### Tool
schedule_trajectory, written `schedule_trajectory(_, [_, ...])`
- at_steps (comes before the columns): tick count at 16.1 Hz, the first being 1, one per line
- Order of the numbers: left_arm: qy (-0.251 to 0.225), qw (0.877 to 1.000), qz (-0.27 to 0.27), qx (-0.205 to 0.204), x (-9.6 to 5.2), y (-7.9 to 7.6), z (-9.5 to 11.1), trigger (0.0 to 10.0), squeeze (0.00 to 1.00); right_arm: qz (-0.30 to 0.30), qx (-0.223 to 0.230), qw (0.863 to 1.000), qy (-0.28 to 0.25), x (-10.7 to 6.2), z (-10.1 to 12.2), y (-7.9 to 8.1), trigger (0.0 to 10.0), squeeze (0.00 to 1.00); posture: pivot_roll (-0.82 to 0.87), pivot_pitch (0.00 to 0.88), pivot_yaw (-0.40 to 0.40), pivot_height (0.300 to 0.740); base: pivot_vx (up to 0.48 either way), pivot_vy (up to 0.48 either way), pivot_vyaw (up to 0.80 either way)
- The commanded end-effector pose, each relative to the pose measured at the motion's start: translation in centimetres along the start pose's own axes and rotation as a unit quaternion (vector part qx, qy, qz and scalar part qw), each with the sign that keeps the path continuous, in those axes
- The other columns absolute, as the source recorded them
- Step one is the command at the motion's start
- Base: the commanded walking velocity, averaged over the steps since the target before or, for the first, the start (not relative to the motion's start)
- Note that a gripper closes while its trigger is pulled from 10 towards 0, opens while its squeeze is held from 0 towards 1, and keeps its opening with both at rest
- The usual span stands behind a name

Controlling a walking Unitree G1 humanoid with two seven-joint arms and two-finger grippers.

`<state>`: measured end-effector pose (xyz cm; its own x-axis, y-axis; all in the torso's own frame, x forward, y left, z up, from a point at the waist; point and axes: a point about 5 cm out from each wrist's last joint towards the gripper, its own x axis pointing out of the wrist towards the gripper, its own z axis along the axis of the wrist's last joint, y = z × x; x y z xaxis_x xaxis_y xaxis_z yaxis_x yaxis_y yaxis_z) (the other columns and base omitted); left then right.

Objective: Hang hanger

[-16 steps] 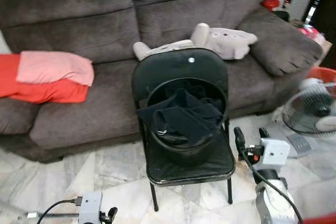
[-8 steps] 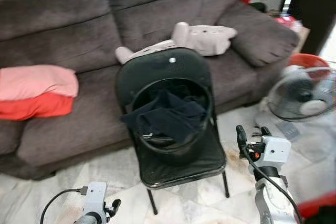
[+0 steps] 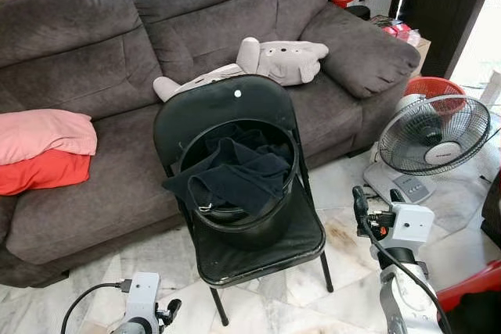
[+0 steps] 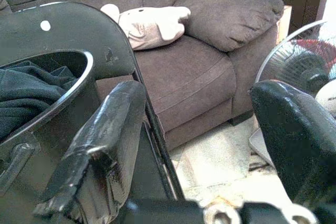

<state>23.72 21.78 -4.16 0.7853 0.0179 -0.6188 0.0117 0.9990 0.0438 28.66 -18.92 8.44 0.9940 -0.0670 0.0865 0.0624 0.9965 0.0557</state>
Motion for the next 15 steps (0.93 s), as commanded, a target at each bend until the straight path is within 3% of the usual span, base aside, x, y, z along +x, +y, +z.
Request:
schedule_trajectory(1, [0.022, 1.000, 0.018, 0.002, -0.4, 1.2, -0.8, 10.0, 0.00, 0.000, 0.015, 1.000, 0.020, -0.3, -1.0, 0.3, 10.0, 0.00, -0.40, 0.145, 0.181, 0.740, 0.000, 0.000, 0.00])
schedule_trajectory(4, [0.020, 0.999, 0.041, -0.017, -0.5, 1.7, -1.0, 10.0, 0.00, 0.001, 0.019, 0.999, 0.040, -0.7, -1.9, 0.3, 10.0, 0.00, -0.30, 0.145, 0.134, 0.740, 0.000, 0.000, 0.00])
schedule_trajectory(7, [0.036, 0.998, 0.049, -0.019, -1.2, 2.1, -2.5, 10.0, 0.00, -0.010, 0.019, 1.000, 0.001, -0.3, 0.0, 0.5, 10.0, 0.00, -0.25, 0.155, 0.106, 0.740, 0.000, 0.000, 0.00])
schedule_trajectory(9, [0.065, 0.995, 0.068, -0.030, -2.1, 2.8, -4.5, 10.0, 0.00, 0.026, 0.021, 0.999, -0.030, -0.3, 1.8, 1.7, 10.0, 0.00, -0.23, 0.126, 0.094, 0.740, 0.000, 0.000, 0.00])
schedule_trajectory(15, [0.078, 0.995, 0.057, -0.030, -2.7, 2.4, -5.8, 10.0, 0.00, 0.042, 0.017, 0.999, 0.000, -1.6, 1.4, 1.6, 10.0, 0.00, -0.22, 0.084, 0.036, 0.740, 0.000, 0.000, 0.00])
